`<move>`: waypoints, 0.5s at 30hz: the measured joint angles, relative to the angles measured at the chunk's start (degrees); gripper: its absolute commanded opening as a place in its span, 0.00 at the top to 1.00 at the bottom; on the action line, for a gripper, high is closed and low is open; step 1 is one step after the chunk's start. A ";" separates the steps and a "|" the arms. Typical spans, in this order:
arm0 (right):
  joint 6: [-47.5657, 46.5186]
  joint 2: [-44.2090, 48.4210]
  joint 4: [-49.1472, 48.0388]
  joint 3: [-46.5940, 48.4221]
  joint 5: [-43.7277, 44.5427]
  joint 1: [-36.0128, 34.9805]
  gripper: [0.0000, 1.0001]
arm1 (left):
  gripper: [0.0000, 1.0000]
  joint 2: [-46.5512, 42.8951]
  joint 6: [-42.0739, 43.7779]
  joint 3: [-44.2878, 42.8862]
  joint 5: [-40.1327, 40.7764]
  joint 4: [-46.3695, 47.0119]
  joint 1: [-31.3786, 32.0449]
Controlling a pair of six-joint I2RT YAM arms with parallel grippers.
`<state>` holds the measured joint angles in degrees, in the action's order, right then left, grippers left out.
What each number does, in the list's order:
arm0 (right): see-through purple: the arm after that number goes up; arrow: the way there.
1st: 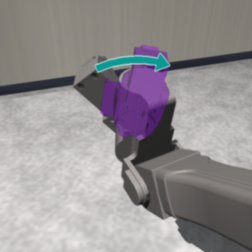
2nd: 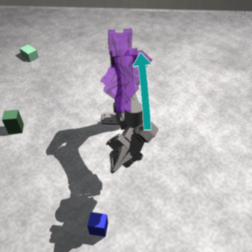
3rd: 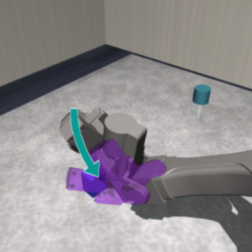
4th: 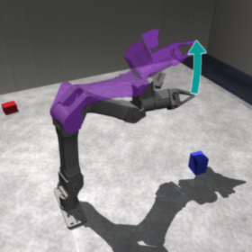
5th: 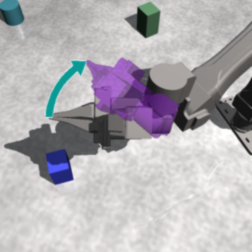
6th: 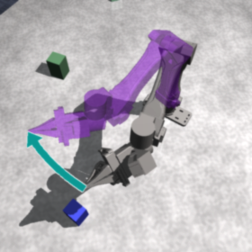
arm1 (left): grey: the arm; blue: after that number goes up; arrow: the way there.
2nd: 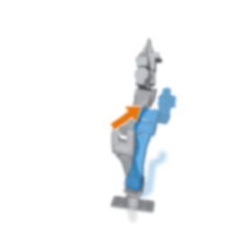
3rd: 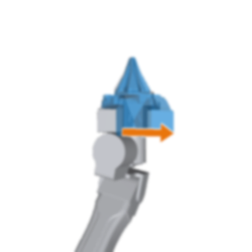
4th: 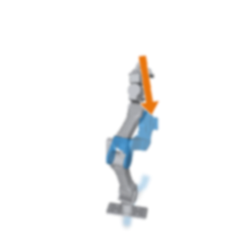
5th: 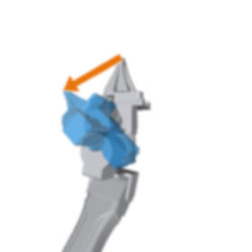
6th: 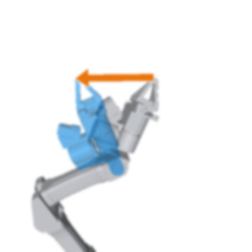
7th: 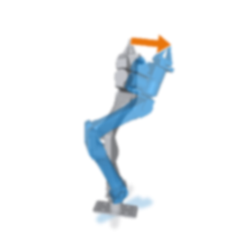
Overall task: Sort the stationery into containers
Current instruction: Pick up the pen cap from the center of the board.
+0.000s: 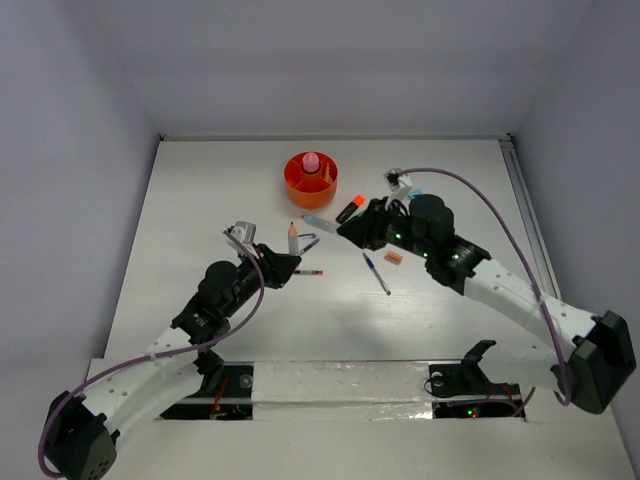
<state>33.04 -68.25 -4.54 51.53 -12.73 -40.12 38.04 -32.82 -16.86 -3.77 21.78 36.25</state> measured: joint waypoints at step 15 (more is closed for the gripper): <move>5.38 1.20 17.46 -16.79 6.80 10.36 0.17 | 1.00 1.09 1.68 1.57 -6.69 7.39 0.55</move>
<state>38.41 -67.05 12.93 34.74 -5.93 -29.76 39.13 -31.14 -15.29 -10.46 29.17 36.80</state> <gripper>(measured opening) 0.778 0.138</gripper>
